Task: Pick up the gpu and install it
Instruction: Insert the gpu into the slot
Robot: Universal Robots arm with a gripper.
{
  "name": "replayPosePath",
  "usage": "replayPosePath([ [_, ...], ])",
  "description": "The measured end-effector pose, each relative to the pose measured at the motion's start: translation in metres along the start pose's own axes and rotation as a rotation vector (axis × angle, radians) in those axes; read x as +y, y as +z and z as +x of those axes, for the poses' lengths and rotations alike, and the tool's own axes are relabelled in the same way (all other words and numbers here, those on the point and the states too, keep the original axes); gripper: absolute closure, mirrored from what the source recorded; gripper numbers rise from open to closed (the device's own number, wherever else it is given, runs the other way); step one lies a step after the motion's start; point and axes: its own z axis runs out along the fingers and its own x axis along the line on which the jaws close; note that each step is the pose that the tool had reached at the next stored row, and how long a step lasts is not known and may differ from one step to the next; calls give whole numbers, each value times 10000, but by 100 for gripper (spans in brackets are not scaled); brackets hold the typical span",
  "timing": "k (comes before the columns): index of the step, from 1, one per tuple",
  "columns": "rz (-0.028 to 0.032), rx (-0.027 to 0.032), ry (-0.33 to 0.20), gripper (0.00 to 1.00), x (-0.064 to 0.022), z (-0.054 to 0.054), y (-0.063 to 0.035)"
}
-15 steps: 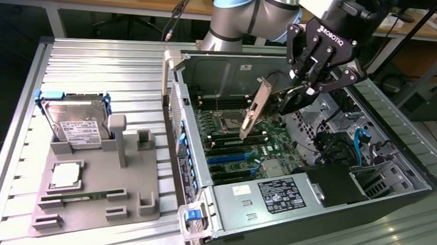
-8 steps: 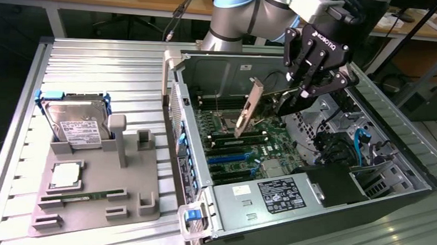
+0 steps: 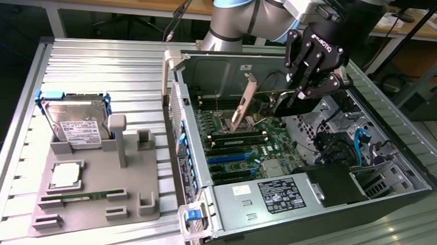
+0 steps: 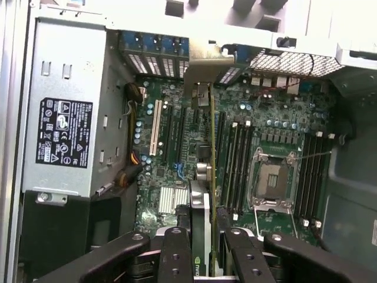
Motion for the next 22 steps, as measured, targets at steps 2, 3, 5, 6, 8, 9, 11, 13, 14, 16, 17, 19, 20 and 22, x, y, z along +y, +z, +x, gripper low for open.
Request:
replayPosePath([
  [2,6,-13,331,73,0,0,5],
  [3,9,-19,496,73,0,0,8],
  [5,13,-30,776,73,-1,0,12],
  [6,16,-35,910,73,-1,0,14],
  [8,20,-46,1195,73,-1,0,17],
  [9,23,-52,1363,73,-1,0,19],
  [11,27,-61,1596,73,-1,0,21],
  [13,32,-71,1863,73,-1,0,24],
  [14,35,-78,2047,73,-1,0,26],
  [16,40,-91,2362,73,-1,0,28],
  [17,43,-97,2544,73,-1,0,30],
  [19,48,-107,2778,73,-2,0,31],
  [20,50,-111,2875,73,-2,0,32],
  [22,53,-118,3055,73,-1,0,33],
])
